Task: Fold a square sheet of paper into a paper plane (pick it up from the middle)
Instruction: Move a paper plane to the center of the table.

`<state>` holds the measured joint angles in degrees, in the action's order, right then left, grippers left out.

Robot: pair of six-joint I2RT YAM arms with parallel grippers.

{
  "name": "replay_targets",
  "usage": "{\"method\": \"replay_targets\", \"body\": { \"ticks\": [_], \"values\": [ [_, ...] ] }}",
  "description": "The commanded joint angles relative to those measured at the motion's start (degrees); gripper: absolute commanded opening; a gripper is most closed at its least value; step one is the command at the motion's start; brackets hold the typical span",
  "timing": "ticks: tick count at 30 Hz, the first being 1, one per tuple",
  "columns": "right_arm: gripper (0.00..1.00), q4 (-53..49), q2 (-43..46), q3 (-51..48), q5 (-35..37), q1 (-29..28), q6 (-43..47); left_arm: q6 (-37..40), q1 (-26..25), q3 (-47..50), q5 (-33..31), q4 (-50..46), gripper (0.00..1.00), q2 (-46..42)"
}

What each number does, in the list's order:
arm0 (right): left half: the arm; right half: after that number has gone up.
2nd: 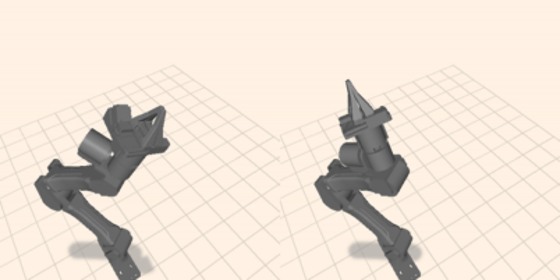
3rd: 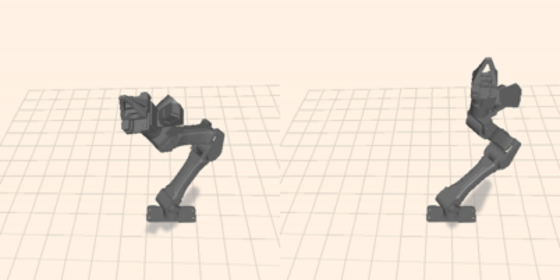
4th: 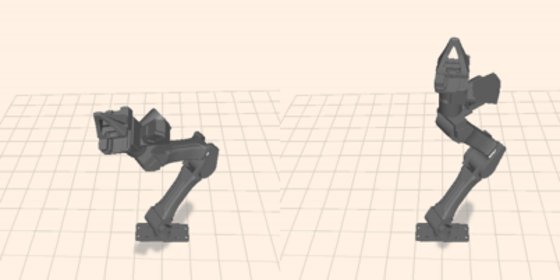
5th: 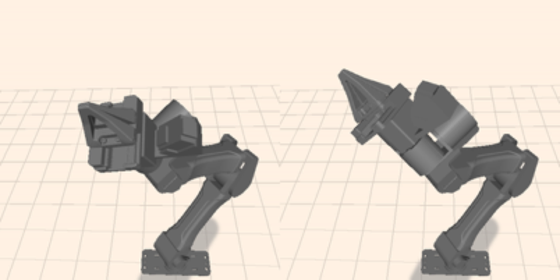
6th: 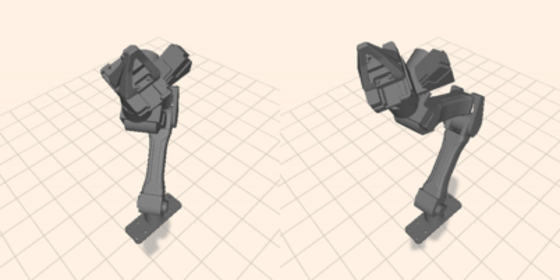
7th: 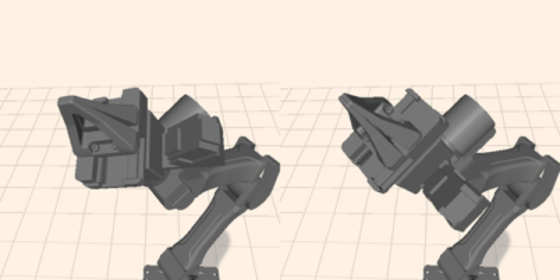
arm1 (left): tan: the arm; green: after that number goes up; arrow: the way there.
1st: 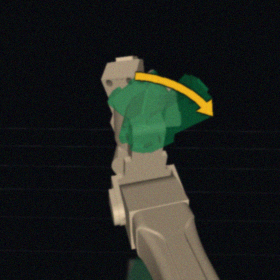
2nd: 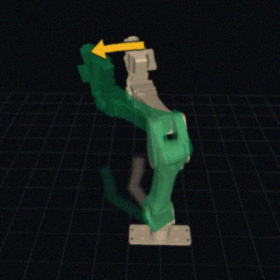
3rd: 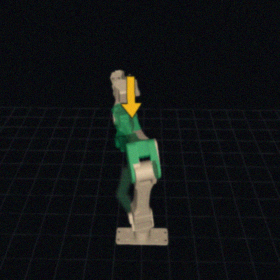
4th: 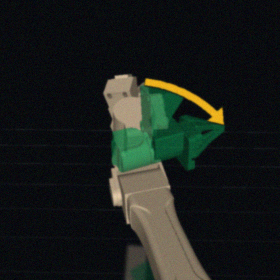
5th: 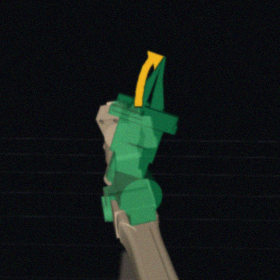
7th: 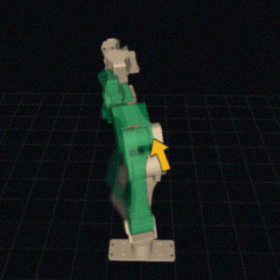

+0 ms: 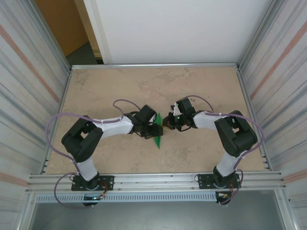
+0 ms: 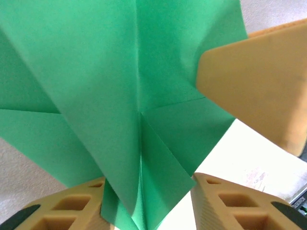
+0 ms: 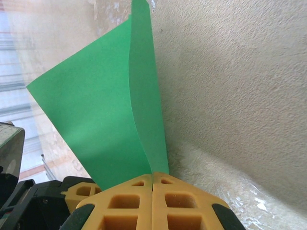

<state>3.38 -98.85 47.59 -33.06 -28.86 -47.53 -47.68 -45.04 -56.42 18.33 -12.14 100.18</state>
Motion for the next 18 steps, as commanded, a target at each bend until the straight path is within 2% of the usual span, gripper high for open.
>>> {"method": "replay_targets", "body": {
  "ticks": [1,12,18],
  "values": [
    [0.00,-1.3,1.2,0.9,-0.5,0.3,-0.4,1.4,0.5,0.7,-0.8,-0.3,0.47,-2.0],
    [0.00,-1.2,0.9,0.9,-0.5,0.2,-0.3,1.7,1.0,1.8,-0.4,0.9,0.53,-2.5],
    [0.00,-1.3,0.5,1.1,-0.5,0.2,-0.1,0.8,1.9,2.6,0.3,2.0,0.48,-2.6]
  ]
}}
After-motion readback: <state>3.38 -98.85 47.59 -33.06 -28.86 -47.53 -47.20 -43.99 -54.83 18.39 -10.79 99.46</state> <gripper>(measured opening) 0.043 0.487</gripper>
